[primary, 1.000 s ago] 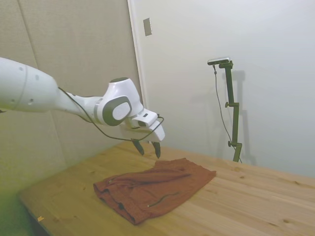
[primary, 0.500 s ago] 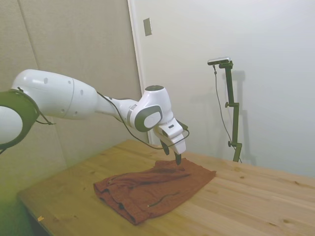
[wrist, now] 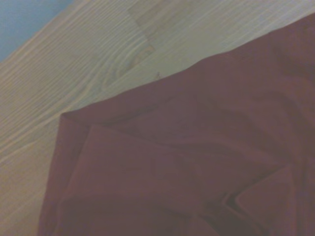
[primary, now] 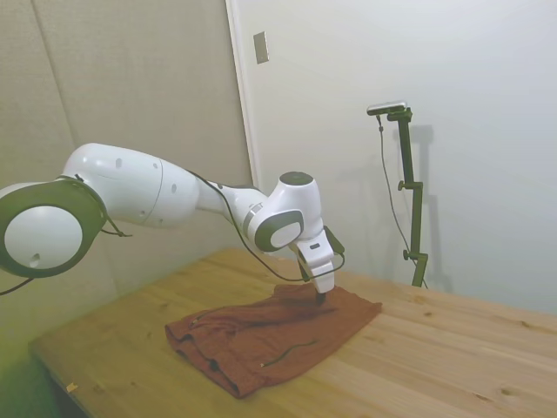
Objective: Unfold the shorts
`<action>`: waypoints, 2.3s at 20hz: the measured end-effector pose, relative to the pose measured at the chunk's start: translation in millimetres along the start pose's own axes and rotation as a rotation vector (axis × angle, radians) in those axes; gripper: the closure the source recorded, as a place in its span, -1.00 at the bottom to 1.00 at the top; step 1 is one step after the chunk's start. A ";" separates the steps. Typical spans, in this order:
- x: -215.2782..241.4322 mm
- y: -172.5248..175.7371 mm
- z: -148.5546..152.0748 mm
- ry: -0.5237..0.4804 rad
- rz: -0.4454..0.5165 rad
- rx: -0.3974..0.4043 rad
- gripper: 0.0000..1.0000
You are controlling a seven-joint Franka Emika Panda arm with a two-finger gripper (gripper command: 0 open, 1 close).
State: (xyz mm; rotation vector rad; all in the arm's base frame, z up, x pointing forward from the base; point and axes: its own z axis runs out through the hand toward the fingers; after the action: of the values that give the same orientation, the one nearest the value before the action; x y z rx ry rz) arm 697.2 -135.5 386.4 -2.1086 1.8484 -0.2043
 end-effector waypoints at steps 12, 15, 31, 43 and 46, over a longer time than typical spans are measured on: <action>-2.5 0.8 17.7 -0.075 -0.049 0.018 1.00; -1.8 1.9 22.1 -0.080 -0.050 0.014 1.00; -2.9 -3.7 5.0 -0.086 -0.075 0.047 1.00; -9.7 -11.3 -1.7 -0.094 -0.088 0.058 1.00; -35.8 -27.4 -8.3 -0.103 -0.129 0.077 1.00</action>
State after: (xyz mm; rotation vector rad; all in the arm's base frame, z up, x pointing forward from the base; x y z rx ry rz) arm 714.8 -98.6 407.2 -2.1449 1.6232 -0.1900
